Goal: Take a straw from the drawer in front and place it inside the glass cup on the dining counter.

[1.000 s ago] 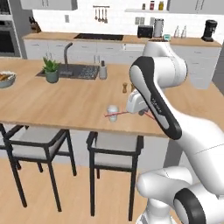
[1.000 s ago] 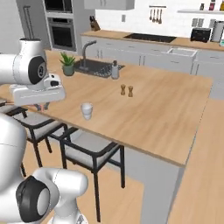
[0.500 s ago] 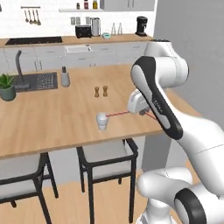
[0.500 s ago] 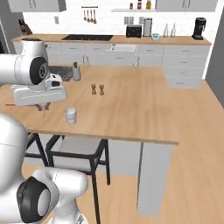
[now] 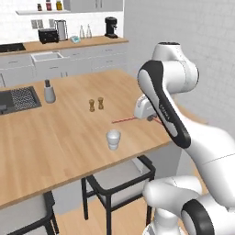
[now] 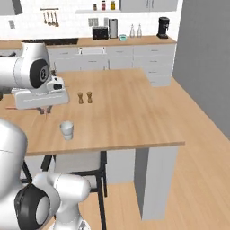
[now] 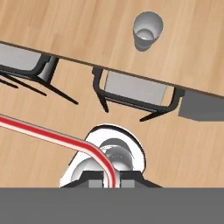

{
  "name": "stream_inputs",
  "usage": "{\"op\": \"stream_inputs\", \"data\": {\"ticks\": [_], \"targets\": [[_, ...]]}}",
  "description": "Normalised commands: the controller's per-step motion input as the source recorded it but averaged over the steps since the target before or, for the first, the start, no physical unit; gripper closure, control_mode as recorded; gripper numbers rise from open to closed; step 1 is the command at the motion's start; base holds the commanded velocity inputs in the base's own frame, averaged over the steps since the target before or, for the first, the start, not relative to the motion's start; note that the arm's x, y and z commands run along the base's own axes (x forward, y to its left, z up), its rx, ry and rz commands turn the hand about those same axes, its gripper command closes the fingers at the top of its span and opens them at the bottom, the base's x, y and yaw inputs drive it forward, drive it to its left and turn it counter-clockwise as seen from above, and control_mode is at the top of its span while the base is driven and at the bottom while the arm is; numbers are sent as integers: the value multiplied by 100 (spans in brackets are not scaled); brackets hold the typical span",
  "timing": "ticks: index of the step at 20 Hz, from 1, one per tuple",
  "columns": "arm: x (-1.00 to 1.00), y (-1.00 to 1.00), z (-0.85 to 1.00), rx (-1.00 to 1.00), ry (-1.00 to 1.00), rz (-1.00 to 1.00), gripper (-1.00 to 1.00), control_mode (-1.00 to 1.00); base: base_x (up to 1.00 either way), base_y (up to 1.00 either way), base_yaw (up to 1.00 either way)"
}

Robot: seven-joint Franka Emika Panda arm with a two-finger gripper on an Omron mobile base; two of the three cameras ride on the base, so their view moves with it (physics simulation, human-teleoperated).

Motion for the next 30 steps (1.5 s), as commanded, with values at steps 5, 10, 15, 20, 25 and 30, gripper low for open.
{"op": "stream_inputs", "data": {"ticks": [5, 10, 15, 20, 25, 30], "targets": [[0, 0, 0, 0, 0, 0, 100, 100, 86, 54, -13], [13, 3, 3, 0, 0, 4, 100, -100, 67, 30, 7], [36, -6, 22, -25, -1, 11, 100, -100, 0, 0, 0], [7, -28, 24, -54, -4, 0, 100, -100, 0, 0, 0], [0, -5, 5, -64, -6, -1, 100, -100, 0, 0, 0], [1, 1, 0, -62, -4, -6, 100, -100, 0, 0, 0]]}}
